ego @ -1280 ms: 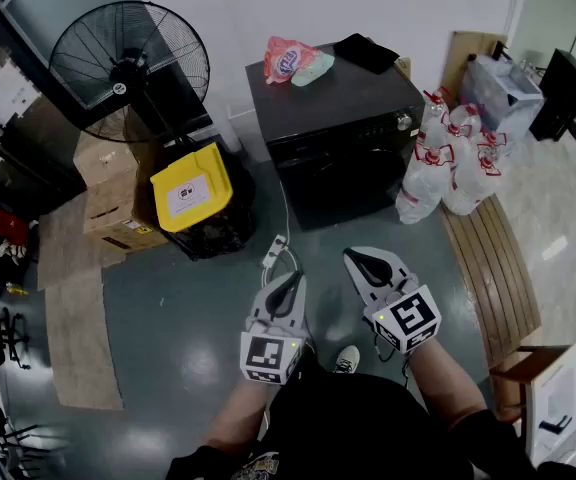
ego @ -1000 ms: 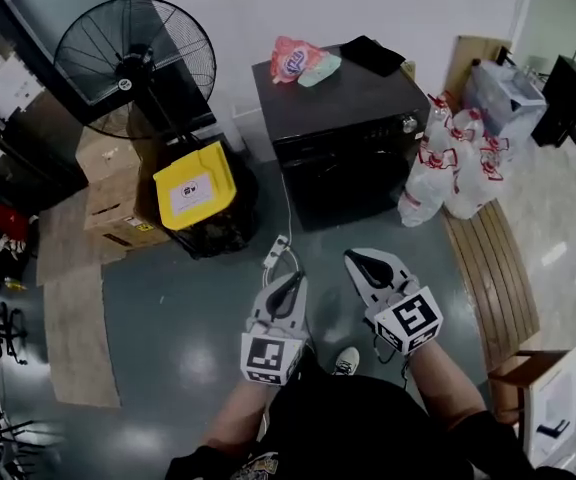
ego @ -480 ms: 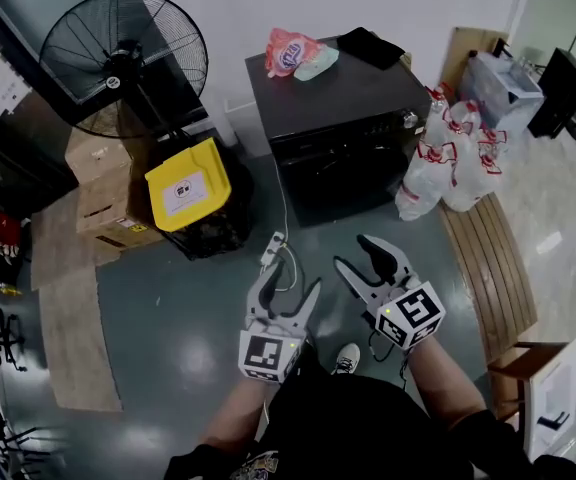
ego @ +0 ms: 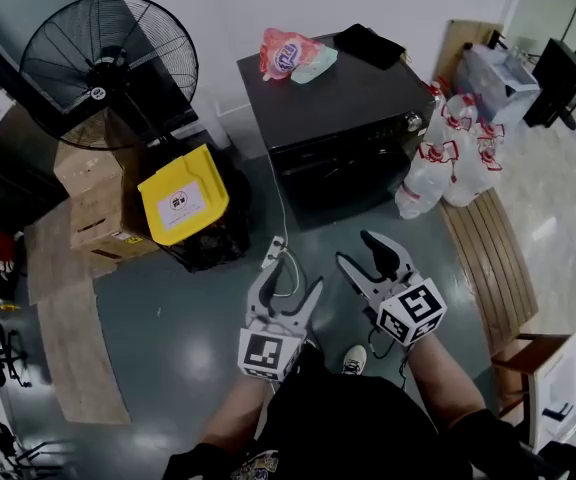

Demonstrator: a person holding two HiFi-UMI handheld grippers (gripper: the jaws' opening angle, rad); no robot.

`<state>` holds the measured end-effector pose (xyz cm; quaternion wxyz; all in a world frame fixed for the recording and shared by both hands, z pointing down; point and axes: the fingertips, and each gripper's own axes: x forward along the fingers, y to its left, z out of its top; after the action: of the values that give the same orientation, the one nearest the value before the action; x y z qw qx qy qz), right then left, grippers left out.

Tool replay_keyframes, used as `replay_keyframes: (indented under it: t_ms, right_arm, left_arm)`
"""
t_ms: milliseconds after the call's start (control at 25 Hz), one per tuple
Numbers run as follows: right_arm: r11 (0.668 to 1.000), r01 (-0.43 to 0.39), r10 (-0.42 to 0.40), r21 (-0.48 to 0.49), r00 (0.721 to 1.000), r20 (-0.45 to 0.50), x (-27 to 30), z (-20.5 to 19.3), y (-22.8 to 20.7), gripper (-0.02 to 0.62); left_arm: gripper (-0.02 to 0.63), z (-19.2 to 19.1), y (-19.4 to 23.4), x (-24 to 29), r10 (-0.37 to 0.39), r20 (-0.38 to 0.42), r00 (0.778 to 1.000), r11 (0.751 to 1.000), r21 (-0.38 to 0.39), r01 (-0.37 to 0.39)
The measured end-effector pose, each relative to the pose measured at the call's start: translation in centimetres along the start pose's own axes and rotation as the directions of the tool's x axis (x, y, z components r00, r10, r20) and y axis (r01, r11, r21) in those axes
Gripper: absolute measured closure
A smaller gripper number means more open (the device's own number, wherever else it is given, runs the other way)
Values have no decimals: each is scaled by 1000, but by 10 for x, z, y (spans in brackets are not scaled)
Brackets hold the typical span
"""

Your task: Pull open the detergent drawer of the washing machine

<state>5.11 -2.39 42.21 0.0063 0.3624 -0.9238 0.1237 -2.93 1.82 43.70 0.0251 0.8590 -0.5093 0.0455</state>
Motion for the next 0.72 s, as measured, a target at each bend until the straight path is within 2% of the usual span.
replay_keyframes:
  t_ms: [320,720]
  right_arm:
    - [998,48,-49,30,999,12,53,5,-10,318]
    - [993,86,-88,80,996,17,120,9,-9,287]
  left_arm:
    - [327,8,47,17,-49,-22,999,999,-10,49]
    - [327,14,109,29,-85,0,996,996,-12,85]
